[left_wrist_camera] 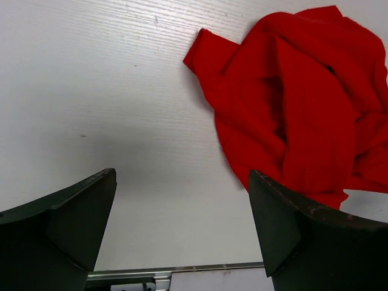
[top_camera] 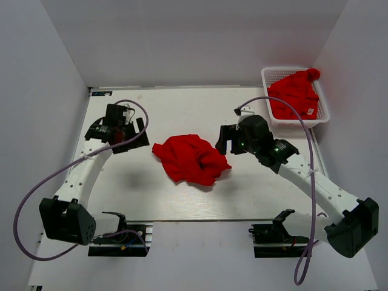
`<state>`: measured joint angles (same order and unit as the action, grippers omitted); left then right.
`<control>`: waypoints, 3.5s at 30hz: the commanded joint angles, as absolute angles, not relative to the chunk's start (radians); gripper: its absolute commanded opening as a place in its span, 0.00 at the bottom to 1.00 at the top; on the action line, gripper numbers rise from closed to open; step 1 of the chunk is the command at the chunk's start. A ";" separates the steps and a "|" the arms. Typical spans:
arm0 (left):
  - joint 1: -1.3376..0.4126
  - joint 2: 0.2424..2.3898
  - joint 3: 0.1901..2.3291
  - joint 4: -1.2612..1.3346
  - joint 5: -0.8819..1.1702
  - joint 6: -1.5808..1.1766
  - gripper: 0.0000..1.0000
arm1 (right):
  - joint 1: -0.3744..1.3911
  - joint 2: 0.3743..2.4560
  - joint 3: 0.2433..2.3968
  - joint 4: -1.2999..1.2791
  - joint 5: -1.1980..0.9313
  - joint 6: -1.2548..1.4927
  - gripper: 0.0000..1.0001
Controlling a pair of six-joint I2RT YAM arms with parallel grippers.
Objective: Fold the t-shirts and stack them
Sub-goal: Flatten out the tshirt
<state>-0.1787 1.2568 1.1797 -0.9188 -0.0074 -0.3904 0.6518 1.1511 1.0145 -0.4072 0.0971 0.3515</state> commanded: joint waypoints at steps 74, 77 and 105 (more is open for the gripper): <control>-0.215 1.097 1.767 -0.587 -0.009 -0.178 0.00 | 0.652 0.855 1.455 -0.365 0.242 -0.037 0.00; -0.215 1.074 1.834 -0.597 -0.009 -0.153 0.00 | 0.652 0.824 1.529 -0.379 0.259 -0.055 0.00; -0.195 1.460 2.095 -0.623 -0.247 -0.127 0.00 | 0.641 1.127 1.576 -0.227 0.495 -0.126 0.00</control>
<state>-0.2039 1.5600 1.9911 -0.6479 -0.1692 -0.1696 0.6518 1.1618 1.4937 -0.3618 0.4709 -0.0982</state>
